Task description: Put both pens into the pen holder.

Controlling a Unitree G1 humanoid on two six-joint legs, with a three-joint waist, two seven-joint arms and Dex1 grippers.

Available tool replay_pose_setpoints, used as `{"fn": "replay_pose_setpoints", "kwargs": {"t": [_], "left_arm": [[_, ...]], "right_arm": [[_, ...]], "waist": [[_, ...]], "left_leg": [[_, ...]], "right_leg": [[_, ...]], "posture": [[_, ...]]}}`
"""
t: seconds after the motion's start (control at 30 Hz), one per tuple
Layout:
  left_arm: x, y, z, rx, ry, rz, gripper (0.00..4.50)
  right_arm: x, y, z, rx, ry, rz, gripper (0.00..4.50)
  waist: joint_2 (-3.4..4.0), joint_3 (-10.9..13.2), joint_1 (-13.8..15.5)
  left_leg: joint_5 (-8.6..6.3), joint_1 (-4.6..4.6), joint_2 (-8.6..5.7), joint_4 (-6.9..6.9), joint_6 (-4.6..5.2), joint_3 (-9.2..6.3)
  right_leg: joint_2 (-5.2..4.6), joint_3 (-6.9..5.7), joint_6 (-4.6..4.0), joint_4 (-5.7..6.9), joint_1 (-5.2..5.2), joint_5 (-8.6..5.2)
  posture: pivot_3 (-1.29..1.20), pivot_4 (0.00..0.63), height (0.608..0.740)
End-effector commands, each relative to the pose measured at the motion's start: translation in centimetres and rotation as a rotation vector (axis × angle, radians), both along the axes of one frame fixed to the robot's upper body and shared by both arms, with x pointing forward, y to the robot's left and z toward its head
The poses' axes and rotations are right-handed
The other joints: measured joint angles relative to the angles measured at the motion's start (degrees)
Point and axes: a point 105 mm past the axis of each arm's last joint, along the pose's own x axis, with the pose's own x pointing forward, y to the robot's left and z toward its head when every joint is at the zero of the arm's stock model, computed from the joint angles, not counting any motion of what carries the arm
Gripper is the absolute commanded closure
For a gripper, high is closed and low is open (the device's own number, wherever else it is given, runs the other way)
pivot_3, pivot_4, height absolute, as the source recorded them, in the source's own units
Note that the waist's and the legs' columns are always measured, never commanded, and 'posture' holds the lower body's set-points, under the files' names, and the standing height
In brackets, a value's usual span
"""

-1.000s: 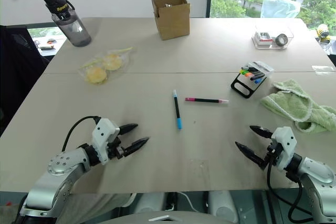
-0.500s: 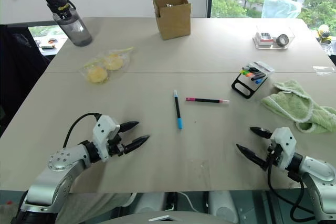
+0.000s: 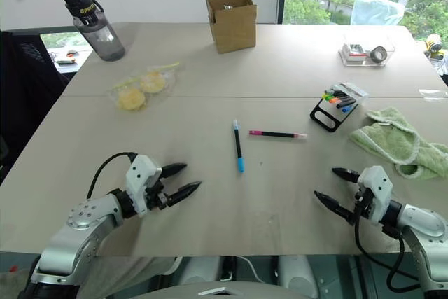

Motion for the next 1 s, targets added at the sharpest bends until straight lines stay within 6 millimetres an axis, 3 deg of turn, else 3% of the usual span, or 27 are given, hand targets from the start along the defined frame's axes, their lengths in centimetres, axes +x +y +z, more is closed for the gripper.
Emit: {"fn": "replay_pose_setpoints", "kwargs": {"t": [0.03,0.2,0.43,0.63,0.77,0.87,1.0], "left_arm": [[-0.1,-0.7,1.2,-0.039,0.028,-0.078,0.95],[-0.4,-0.8,4.3,-0.072,0.059,-0.233,0.95],[0.7,0.1,8.0,-0.036,-0.035,-0.26,0.95],[0.5,0.2,10.0,-0.018,-0.097,-0.309,0.95],[0.4,0.3,10.2,-0.009,-0.104,-0.31,0.95],[0.2,0.3,10.0,-0.007,-0.102,-0.31,0.95],[0.1,0.2,9.6,-0.01,-0.087,-0.318,0.95]], "right_arm": [[1.6,1.1,1.4,-0.042,-0.051,0.045,0.05],[4.7,3.8,4.2,-0.003,-0.128,0.114,0.05],[9.3,7.7,6.4,-0.04,-0.184,0.21,0.05],[12.7,8.9,4.1,-0.104,-0.069,0.194,0.05],[12.4,8.4,2.1,-0.132,0.057,0.226,0.05],[11.5,7.9,1.4,-0.139,0.113,0.258,0.78],[10.8,7.9,1.4,-0.085,0.149,0.271,2.68]], "waist": [[0.0,0.0,-0.1],[-0.01,0.0,-0.1],[-0.05,0.1,0.0],[-0.1,0.2,-0.3],[-0.09,0.2,-0.1],[-0.1,0.2,0.0],[-0.1,0.2,0.0]], "left_leg": [[0.0,0.01,0.0,0.0,0.0,0.01],[0.0,-0.01,0.01,0.01,0.0,-0.01],[0.02,-0.08,-0.02,0.01,-0.03,-0.02],[0.16,-0.14,-0.02,0.01,-0.27,-0.04],[0.16,-0.22,-0.07,0.01,-0.27,0.0],[0.15,-0.2,-0.07,0.01,-0.27,-0.01],[0.16,-0.18,-0.04,0.01,-0.27,-0.07]], "right_leg": [[0.01,0.01,0.0,0.0,0.0,0.0],[0.1,-0.02,0.0,0.03,-0.03,0.0],[0.11,-0.03,0.01,-0.03,-0.05,0.01],[0.11,-0.08,0.01,-0.03,-0.09,0.02],[0.08,-0.07,0.02,-0.06,-0.15,0.02],[0.0,-0.05,0.02,-0.05,-0.14,0.02],[0.0,-0.11,0.02,-0.02,-0.12,0.02]], "posture": [[0.0,0.15,0.736],[0.0,0.15,0.736],[0.0,0.15,0.736],[0.0,0.15,0.736],[0.0,0.15,0.736],[0.0,0.15,0.736],[0.0,0.15,0.736]]}}
